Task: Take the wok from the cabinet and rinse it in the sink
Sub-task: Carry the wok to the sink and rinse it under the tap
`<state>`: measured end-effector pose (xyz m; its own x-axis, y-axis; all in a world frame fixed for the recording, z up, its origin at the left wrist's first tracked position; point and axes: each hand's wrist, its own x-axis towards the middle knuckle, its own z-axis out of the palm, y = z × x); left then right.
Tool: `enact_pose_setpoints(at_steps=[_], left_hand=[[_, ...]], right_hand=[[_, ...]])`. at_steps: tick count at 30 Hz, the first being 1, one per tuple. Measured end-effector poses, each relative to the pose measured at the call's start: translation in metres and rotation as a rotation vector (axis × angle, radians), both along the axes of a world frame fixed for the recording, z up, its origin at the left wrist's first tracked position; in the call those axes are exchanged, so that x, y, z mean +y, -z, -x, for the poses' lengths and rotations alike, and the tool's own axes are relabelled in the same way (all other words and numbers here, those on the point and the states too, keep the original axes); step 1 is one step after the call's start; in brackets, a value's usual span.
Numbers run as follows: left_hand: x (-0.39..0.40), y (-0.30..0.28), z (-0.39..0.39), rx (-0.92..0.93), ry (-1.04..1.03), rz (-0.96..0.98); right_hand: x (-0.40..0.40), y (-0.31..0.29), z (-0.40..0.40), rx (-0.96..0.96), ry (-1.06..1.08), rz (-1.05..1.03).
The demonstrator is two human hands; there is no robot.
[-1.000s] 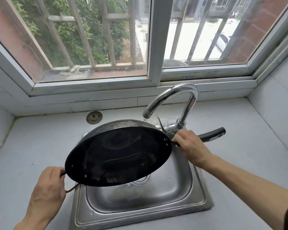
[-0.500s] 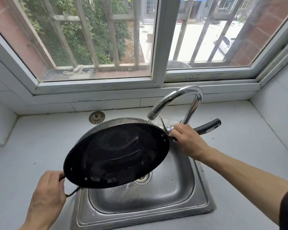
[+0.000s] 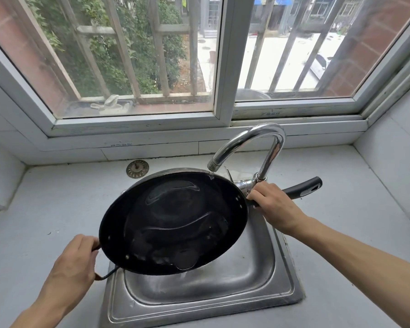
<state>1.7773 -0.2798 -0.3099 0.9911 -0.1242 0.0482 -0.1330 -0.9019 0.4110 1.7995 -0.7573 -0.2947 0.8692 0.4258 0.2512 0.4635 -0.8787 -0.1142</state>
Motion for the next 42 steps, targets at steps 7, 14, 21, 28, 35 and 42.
enact_pose_setpoints(at_steps=[7,14,21,28,35,42], left_hand=[[-0.003,-0.011,-0.022,-0.017,0.043,-0.043],[-0.004,-0.014,-0.039,-0.03,0.104,-0.114],[-0.011,-0.023,-0.055,-0.026,0.179,-0.109],[-0.018,-0.005,-0.064,-0.001,0.282,-0.148],[-0.023,0.01,-0.078,-0.008,0.31,-0.202],[-0.021,0.017,-0.088,0.028,0.333,-0.274]], right_hand=[[-0.01,-0.005,0.013,0.028,0.016,-0.012],[-0.018,-0.015,0.029,0.064,0.021,0.012],[-0.024,-0.018,0.047,0.066,0.023,-0.007],[-0.03,-0.003,0.065,0.127,0.065,-0.006],[-0.032,0.008,0.066,0.191,0.084,-0.012],[-0.033,0.018,0.061,0.283,0.112,-0.048]])
